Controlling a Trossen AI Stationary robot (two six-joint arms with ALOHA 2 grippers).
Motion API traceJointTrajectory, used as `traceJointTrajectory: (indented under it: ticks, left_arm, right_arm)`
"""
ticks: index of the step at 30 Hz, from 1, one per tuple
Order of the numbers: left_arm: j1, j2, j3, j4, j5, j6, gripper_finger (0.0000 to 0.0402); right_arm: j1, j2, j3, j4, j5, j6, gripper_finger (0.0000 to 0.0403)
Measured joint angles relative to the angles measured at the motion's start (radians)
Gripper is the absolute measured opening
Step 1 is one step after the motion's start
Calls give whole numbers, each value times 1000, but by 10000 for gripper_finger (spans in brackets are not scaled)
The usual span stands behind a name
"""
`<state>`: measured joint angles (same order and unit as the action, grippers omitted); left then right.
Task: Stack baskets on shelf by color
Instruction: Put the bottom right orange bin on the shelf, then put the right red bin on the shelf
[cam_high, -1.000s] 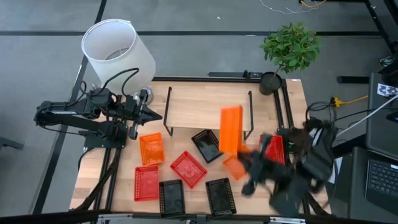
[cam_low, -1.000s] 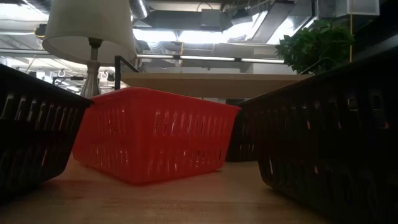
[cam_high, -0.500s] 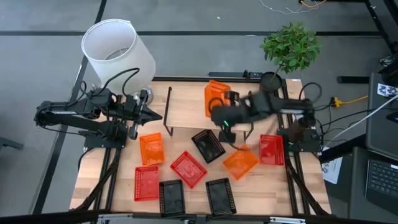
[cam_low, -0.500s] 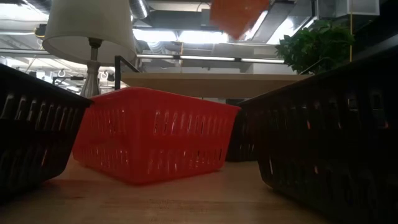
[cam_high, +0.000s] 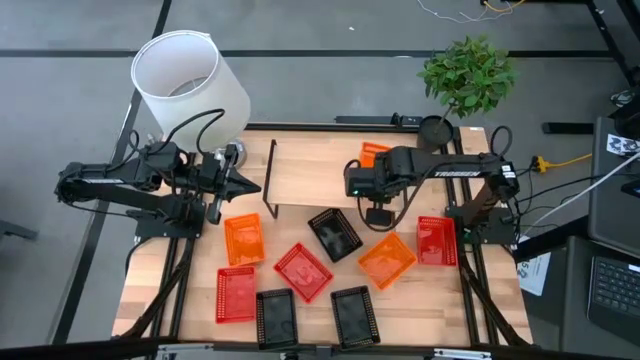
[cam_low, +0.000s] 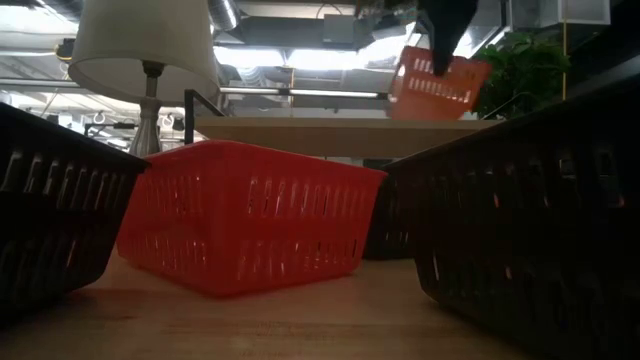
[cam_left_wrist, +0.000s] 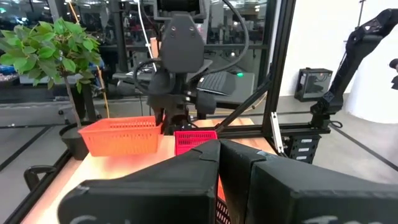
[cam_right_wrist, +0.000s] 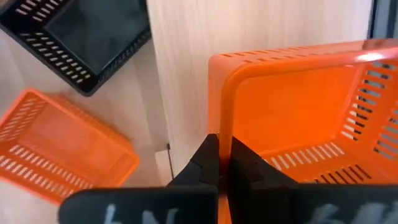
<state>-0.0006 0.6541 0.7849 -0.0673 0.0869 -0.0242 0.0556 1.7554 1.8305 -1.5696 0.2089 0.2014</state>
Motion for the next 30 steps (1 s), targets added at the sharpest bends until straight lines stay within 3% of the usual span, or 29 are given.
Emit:
traceJointTrajectory:
  ticks: [11, 23, 30]
  left_arm:
    - [0, 0, 0, 0, 0, 0, 0]
    - [0, 0, 0, 0, 0, 0, 0]
    - [0, 0, 0, -1, 0, 1, 0]
  right_arm:
    - [16, -24, -26, 0, -45, 56, 6]
    - [16, -24, -26, 3, -34, 30, 91]
    - [16, -21, 4, 23, -61, 6, 114]
